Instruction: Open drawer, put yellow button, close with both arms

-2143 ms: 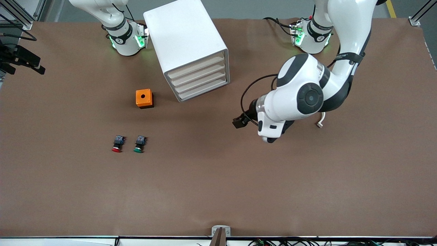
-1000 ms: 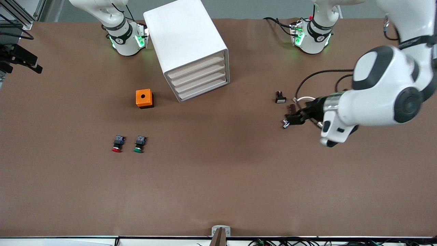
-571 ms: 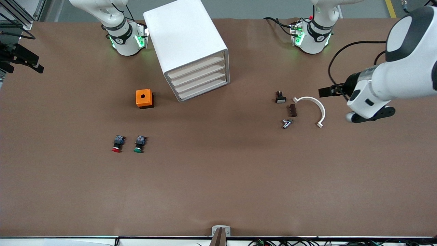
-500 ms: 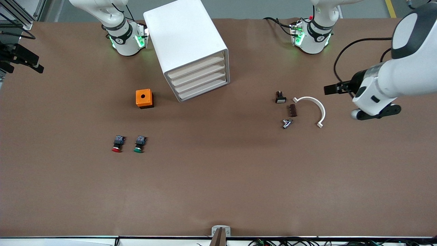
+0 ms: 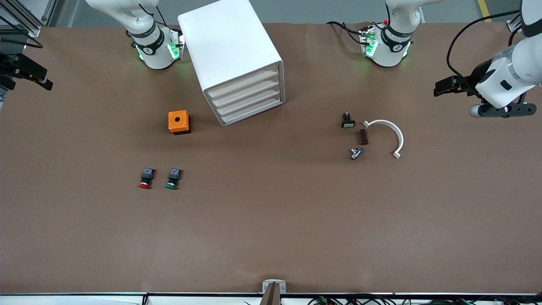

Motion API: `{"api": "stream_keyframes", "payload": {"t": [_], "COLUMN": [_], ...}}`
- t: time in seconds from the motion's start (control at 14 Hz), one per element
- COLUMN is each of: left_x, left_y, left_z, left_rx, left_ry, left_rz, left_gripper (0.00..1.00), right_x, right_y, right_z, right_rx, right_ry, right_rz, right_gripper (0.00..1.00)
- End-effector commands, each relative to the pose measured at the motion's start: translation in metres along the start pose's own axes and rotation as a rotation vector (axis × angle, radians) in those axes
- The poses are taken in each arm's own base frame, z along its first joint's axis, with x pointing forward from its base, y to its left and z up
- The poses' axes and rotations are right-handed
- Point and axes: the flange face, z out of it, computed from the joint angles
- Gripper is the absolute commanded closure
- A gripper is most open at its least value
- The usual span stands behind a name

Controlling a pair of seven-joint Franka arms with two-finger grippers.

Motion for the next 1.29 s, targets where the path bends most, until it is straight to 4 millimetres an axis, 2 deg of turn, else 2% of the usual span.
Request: {"api": "stream_keyframes", "payload": {"t": [0.0, 0.14, 0.29, 0.57, 0.93, 1.21], "left_x": [-0.026, -0.03, -0.028, -0.026, -0.029, -0.036], "left_y": [-0.008, -0.013, -0.01, -0.016, -0.015, -0.008], "left_z": [0.014, 0.018, 0.017, 0.01, -0.047, -0.076], "left_rx": [0.004, -0.011, -0.011, -0.015, -0.019, -0.004], "left_ry": [0.061, 0.081, 0.097, 0.13, 0.237, 0.285], "left_rz": [0.015, 0.015, 0.023, 0.01, -0.006, 0.008], "left_gripper": [0.0, 0.0, 0.0, 0.0, 0.0, 0.0], "right_x": [-0.009, -0.009, -0.009, -0.009, -0.009, -0.009], "right_y": [0.001, -0.001, -0.001, -0.001, -0.002, -0.004], "right_z": [-0.003, -0.002, -0.002, -0.002, -0.002, -0.002], "right_rx": [-0.011, -0.012, -0.012, -0.011, -0.012, -0.012], "right_ry": [0.005, 0.002, 0.0, -0.001, -0.001, -0.001], "right_rz": [-0.005, -0.01, -0.008, -0.008, -0.01, -0.013], "right_gripper": [0.0, 0.0, 0.0, 0.0, 0.0, 0.0]}}
